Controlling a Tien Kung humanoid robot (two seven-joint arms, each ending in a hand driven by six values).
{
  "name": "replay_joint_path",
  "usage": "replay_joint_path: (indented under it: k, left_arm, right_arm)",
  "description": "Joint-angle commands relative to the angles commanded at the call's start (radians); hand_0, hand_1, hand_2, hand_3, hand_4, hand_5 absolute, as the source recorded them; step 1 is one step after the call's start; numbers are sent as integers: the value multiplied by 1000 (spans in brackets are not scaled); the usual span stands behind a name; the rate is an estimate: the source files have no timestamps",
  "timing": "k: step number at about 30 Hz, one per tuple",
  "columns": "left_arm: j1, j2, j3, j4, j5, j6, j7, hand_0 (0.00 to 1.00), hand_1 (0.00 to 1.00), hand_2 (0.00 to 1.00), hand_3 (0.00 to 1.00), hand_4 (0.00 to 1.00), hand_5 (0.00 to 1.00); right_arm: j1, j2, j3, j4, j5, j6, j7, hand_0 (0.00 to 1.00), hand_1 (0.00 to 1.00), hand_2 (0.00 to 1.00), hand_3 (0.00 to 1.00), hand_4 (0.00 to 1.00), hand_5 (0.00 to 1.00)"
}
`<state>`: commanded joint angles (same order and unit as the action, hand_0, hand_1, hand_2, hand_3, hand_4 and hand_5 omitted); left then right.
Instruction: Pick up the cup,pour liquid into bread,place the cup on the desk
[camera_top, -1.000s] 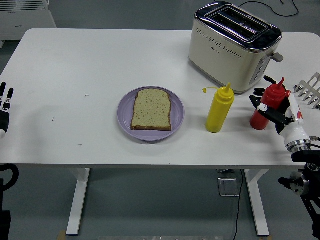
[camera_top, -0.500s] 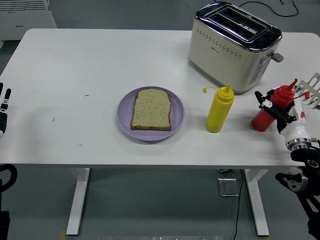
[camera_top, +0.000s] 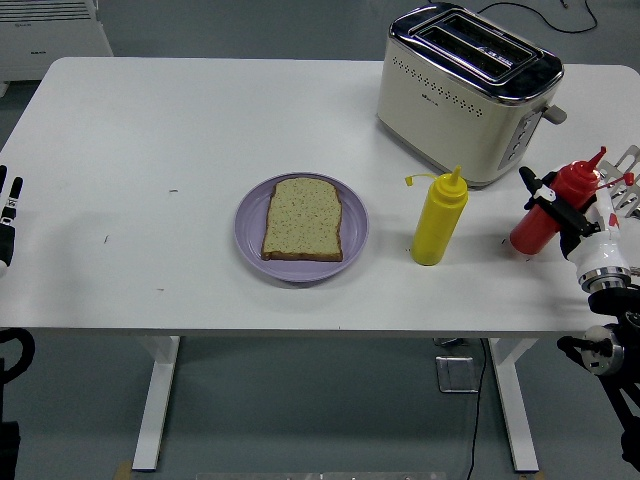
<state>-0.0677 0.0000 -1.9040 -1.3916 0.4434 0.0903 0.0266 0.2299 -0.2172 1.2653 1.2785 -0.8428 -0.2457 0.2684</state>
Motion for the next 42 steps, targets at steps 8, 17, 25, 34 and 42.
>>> replay_joint_path:
  k: [8,17,25,34,42]
  left_arm:
    - [-1,0,-1,0,0,0,0,780,730,723,664,543,983]
    - [-1,0,-4,-2,0,0,0,780,731,723,664,543,982]
    - [0,0,-9,-2,1,0,-1,781,730,724,664,543,982]
    - [1,0,-8,-1,0,-2,0,781,731,724,664,543,981]
    - [7,0,-12,-1,0,-3,-1,780,733,725,670,543,980]
  right_arm:
    - [59,-40,59,87,-90,-29,-29,13,29,127,245,766,292]
    - [173,-84,71,127,-356,-108,-89,15,31,131,250,766,277]
    - [239,-99,26,166,-641,-177,-190,27,37,137,262,764,294]
    - [346,-88,-160,196,-1025,-159,-404,32,48,146,268,760,309]
    - [462,-29,-309,134,-1356,-43,-531,49,58,153,277,740,309]
